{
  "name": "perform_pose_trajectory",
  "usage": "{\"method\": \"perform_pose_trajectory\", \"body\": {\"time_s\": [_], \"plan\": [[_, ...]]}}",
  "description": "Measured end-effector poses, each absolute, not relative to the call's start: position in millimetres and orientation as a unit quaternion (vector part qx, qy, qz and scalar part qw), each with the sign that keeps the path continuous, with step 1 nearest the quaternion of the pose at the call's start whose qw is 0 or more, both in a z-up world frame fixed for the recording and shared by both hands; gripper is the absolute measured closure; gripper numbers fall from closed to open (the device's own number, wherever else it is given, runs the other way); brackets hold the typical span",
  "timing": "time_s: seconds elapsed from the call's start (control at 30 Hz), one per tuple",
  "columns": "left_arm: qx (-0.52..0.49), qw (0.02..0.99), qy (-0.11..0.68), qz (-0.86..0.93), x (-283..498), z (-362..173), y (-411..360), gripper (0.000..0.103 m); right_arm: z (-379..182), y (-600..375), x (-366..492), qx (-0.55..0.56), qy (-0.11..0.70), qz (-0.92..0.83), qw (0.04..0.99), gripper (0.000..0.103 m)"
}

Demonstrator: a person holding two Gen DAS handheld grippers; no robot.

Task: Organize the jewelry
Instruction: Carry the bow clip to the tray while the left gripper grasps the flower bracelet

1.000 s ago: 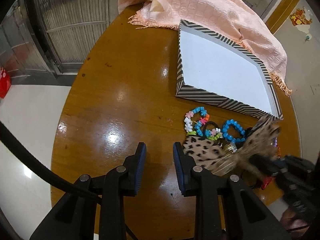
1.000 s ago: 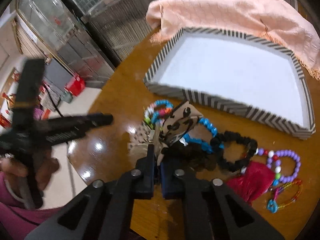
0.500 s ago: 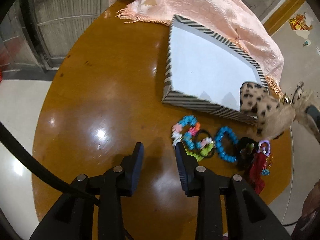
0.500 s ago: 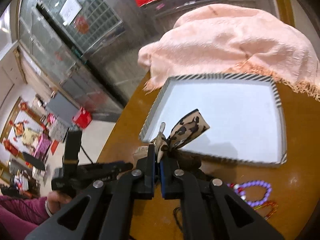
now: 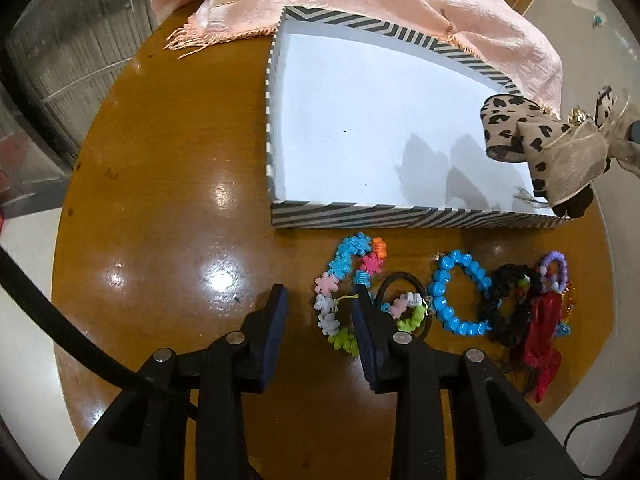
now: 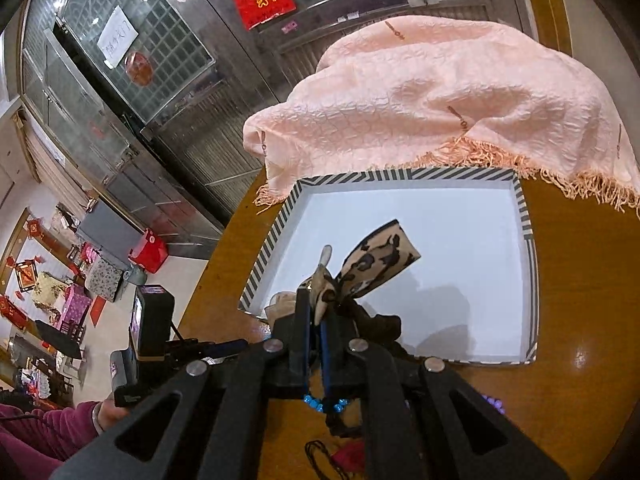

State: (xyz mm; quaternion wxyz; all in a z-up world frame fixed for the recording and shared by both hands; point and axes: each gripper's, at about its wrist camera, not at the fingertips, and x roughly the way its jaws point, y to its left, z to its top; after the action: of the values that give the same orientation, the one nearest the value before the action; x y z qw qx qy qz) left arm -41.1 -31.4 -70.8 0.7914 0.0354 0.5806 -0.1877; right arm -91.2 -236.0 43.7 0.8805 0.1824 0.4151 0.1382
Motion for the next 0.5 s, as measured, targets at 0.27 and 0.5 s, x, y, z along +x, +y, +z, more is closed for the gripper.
{"method": "perform_pose_trajectory", "body": {"time_s": [0.27, 0.5], "plan": [[-0.002, 0.792, 0.578, -0.195, -36, -68, -23, 0.093, 37, -231, -83, 0.183, 0.425, 0.149, 0.874, 0.099], [-0.030, 0.809, 0.543, -0.222, -35, -11, -10, 0.093, 42, -220, -78, 0.174, 0.422, 0.165, 0.874, 0.099]]}}
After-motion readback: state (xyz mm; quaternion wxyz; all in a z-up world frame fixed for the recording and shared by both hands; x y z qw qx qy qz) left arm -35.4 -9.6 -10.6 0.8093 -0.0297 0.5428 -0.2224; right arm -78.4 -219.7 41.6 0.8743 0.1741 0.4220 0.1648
